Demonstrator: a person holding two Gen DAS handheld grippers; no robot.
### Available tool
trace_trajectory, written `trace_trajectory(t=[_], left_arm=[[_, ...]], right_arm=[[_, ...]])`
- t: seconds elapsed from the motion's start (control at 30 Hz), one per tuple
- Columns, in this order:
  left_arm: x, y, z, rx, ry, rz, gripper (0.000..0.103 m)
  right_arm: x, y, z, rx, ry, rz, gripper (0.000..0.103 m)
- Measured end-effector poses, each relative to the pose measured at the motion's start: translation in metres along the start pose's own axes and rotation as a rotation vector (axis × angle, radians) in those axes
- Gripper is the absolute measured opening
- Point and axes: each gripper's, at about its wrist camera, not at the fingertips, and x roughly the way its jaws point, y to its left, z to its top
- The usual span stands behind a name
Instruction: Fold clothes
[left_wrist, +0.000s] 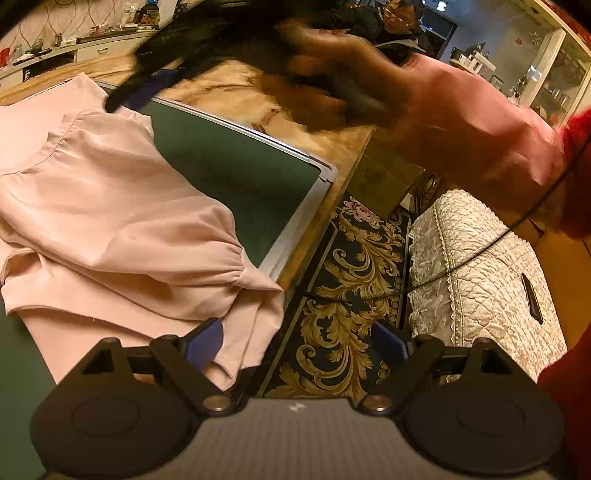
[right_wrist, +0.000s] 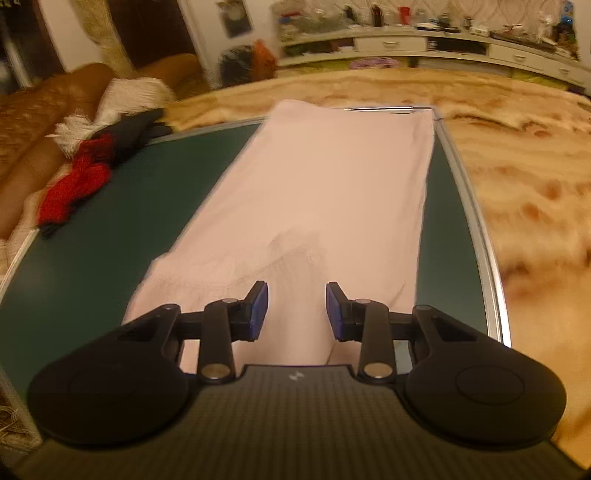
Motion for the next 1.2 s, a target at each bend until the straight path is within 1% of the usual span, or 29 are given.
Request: trace_trajectory(t=[0.07,0.13,0.2,0.3,0.4,0.47,0.57,0.7,0.77,0.87,1.0,1.03,1.07,1.1,1.13,1.2], left_arm=[[-0.001,-0.002,0.001,0.011,0.008,0.003,0.091],[-0.003,-0.003,0.001,0.010,0.009,0.004,0.090],[-0.007,-0.003,0.002,0.001,0.005,0.005,0.090],[-0.013,-0.006,0.003,-0.002,-0.001,0.030,0.090],[-0.019,-0.007,0.003,-0.015,-0.007,0.051,0.090],[-0.022,-0.007,0.001,-0.031,-0.006,0.057,0.090],[-0.022,-0.006,-0.004,-0.056,0.007,0.068,0.090],[-0.019,-0.006,-0.008,-0.060,0.020,0.071,0.090],[-0.019,-0.006,-0.010,-0.059,0.021,0.072,0.090],[-0.019,-0.005,-0.012,-0.064,0.018,0.068,0.090],[-0.019,-0.004,-0.013,-0.070,0.012,0.065,0.090],[-0.020,-0.003,-0.014,-0.075,0.010,0.062,0.090],[-0.021,-0.002,-0.014,-0.082,0.007,0.059,0.090],[-0.021,-0.001,-0.015,-0.086,0.006,0.058,0.090],[-0.021,0.000,-0.016,-0.089,0.005,0.059,0.090],[-0.021,0.000,-0.017,-0.088,0.007,0.063,0.090]], right_arm=[[-0.023,0.010,-0.026,-0.010,0.011,0.082,0.040],[-0.044,0.021,-0.056,-0.009,0.031,0.098,0.040],[-0.060,0.031,-0.082,0.021,0.046,0.106,0.040],[-0.083,0.052,-0.121,0.046,0.017,0.080,0.040],[-0.092,0.086,-0.145,-0.042,0.000,0.045,0.040],[-0.091,0.112,-0.152,-0.156,-0.009,0.029,0.040],[-0.080,0.142,-0.155,-0.320,0.008,-0.031,0.040],[-0.058,0.164,-0.157,-0.490,0.030,-0.102,0.040],[-0.050,0.171,-0.161,-0.564,0.042,-0.121,0.040],[-0.036,0.176,-0.167,-0.621,0.062,-0.138,0.040],[-0.023,0.173,-0.170,-0.638,0.089,-0.151,0.040],[-0.022,0.171,-0.169,-0.636,0.090,-0.152,0.038],[-0.022,0.170,-0.169,-0.631,0.093,-0.156,0.032],[-0.022,0.168,-0.169,-0.621,0.097,-0.160,0.016],[-0.024,0.165,-0.168,-0.607,0.096,-0.165,0.009],[-0.031,0.159,-0.168,-0.585,0.076,-0.177,0.008]])
